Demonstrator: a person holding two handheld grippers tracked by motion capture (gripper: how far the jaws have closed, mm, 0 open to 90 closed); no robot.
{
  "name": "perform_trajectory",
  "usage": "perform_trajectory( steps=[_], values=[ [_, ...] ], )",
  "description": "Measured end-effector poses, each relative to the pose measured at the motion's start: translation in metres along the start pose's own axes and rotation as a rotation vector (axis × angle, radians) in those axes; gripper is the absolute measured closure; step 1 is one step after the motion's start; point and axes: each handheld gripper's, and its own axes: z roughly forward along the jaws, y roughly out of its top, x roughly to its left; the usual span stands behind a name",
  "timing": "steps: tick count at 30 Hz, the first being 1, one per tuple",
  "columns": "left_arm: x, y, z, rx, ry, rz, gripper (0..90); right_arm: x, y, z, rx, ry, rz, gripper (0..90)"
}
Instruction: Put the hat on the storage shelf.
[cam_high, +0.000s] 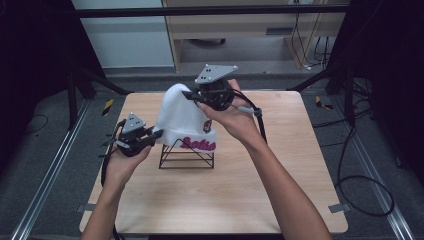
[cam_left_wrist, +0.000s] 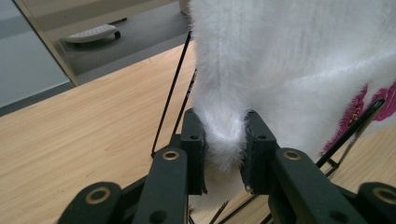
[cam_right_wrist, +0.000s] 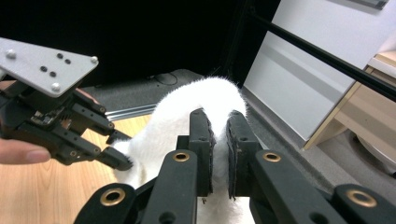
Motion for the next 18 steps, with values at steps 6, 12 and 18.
perform_trajectory(
  steps=[6, 12, 18],
  values=[
    [0.000, -0.008, 0.002, 0.010, -0.005, -0.009, 73.0, 0.007, -0.006, 0.001, 0.019, 0.014, -0.012, 83.1],
    [0.000, -0.015, 0.004, 0.016, -0.011, -0.013, 72.8, 0.013, -0.012, 0.001, 0.033, 0.024, -0.011, 83.1],
    [-0.001, -0.021, 0.005, 0.018, -0.016, -0.019, 72.7, 0.017, -0.014, 0.002, 0.044, 0.031, -0.017, 83.1]
  ],
)
